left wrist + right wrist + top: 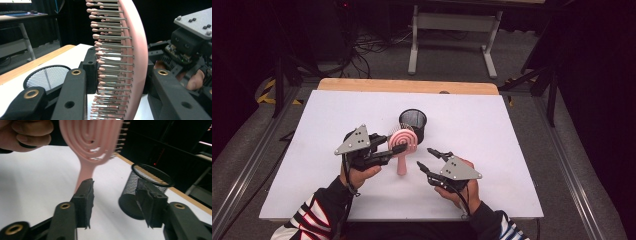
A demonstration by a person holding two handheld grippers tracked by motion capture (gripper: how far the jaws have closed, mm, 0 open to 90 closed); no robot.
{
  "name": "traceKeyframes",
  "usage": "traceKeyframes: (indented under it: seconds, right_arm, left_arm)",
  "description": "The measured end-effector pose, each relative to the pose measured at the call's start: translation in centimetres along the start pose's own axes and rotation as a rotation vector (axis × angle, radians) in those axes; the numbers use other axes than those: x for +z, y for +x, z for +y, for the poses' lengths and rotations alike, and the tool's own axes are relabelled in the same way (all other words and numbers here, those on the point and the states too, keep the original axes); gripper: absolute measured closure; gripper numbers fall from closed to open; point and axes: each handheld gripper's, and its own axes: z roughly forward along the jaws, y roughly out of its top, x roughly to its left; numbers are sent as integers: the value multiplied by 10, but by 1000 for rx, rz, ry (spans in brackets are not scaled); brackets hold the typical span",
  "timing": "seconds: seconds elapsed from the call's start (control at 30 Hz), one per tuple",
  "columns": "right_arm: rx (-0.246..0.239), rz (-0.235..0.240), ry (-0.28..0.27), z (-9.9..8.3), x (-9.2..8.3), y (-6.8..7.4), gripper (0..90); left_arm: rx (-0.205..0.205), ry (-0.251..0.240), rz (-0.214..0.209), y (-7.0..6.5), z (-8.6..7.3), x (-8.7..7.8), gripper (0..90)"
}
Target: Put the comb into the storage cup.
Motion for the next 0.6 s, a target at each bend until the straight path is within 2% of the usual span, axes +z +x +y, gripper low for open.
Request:
traceKeyframes:
  seconds: [0.27,0.33,0.47,0.6]
  right_arm:
    - [3,-50,-10,-1,-17,-14,407]
    - [15,-87,-13,-3,-23,-20,352]
    - [31,-150,-8,-6,-29,-26,295]
    - [19,-185,4,-10,-32,-30,253]
  left_arm:
    - [-10,0,27,4,-3,-7,636]
    - [-9,-1,33,5,-4,-9,636]
    - [-10,-7,56,7,-4,-17,636]
    - [-8,-11,71,10,-3,-23,635]
